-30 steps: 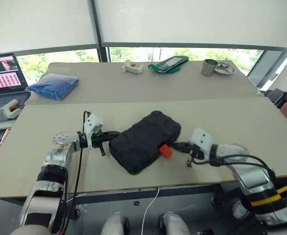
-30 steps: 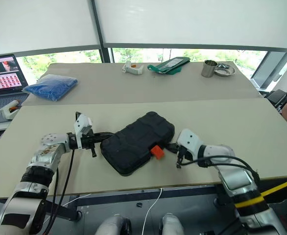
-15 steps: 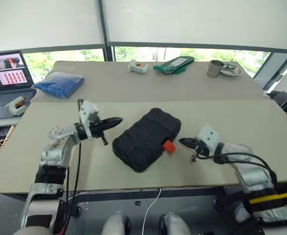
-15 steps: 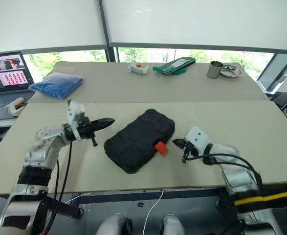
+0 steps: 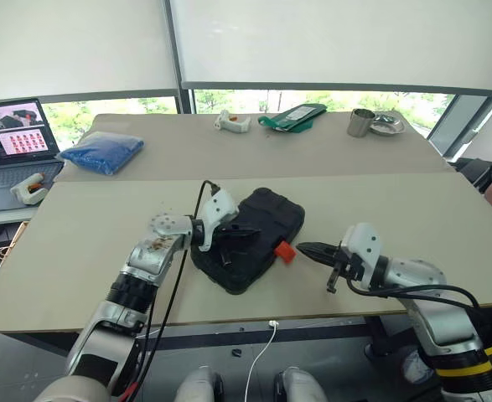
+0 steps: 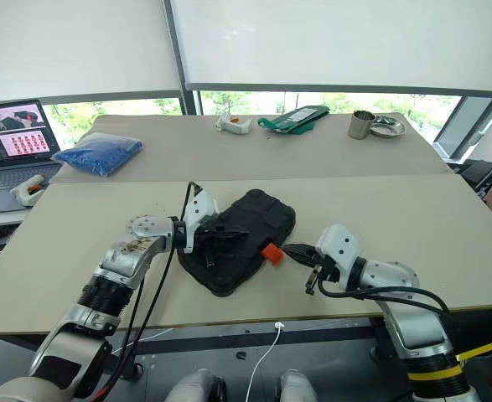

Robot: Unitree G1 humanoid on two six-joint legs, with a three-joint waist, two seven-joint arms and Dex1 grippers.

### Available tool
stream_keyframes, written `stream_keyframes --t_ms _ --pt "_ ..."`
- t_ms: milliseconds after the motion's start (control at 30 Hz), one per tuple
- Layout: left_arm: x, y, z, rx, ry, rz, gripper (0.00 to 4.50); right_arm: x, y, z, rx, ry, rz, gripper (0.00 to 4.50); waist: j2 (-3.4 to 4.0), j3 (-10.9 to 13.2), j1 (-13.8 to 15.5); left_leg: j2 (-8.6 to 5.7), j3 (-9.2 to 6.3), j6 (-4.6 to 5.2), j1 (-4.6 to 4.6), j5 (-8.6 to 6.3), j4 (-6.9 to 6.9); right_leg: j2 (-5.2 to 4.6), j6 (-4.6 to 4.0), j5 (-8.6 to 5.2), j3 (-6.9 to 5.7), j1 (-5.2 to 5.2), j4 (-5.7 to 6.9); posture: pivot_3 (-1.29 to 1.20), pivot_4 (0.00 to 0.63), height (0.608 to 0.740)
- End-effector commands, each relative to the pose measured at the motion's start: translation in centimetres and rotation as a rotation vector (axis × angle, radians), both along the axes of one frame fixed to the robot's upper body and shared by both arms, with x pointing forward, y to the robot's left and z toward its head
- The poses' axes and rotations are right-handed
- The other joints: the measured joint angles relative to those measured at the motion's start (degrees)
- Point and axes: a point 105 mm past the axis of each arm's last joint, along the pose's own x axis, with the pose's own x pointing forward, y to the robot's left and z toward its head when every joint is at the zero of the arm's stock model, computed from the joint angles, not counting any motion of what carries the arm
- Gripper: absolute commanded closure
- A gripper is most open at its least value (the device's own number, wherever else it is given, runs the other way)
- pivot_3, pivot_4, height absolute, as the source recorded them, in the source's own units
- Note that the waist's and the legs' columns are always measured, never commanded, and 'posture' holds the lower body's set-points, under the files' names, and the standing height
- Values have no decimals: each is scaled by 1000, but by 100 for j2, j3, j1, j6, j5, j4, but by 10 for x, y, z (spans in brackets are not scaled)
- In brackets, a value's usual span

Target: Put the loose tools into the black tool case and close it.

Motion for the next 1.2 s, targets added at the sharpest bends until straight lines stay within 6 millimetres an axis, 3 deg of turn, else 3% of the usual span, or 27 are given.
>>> stream_keyframes --t_ms 33,400,667,1033,1200 --pt "-12 5 -46 88 163 19 4500 4 8 -4 -32 14 7 4457 16 -12 -1 -1 1 10 -2 5 -1 0 0 -2 1 -2 0 0 150 740" --pt "-9 12 -42 91 145 40 4500 17 19 -30 -112 82 12 4457 18 -23 -3 0 1 40 -1 16 -6 4 0 -11 2 -5 3 0 150 740" --pt "-9 12 -43 93 147 38 4500 30 30 -12 -63 13 9 4457 18 -23 -18 0 1 40 -5 16 -7 3 0 -11 3 -9 3 0 150 740" --pt "-13 11 -48 93 164 32 4500 21 31 23 -96 -48 73 4457 18 -23 -55 0 2 39 -10 16 -12 1 -1 -11 4 -17 2 0 150 740" --pt "-14 9 -49 86 166 25 4500 20 28 15 -127 -19 71 4457 15 -29 -76 1 1 38 0 15 -19 2 -1 -12 5 -13 1 0 150 740"
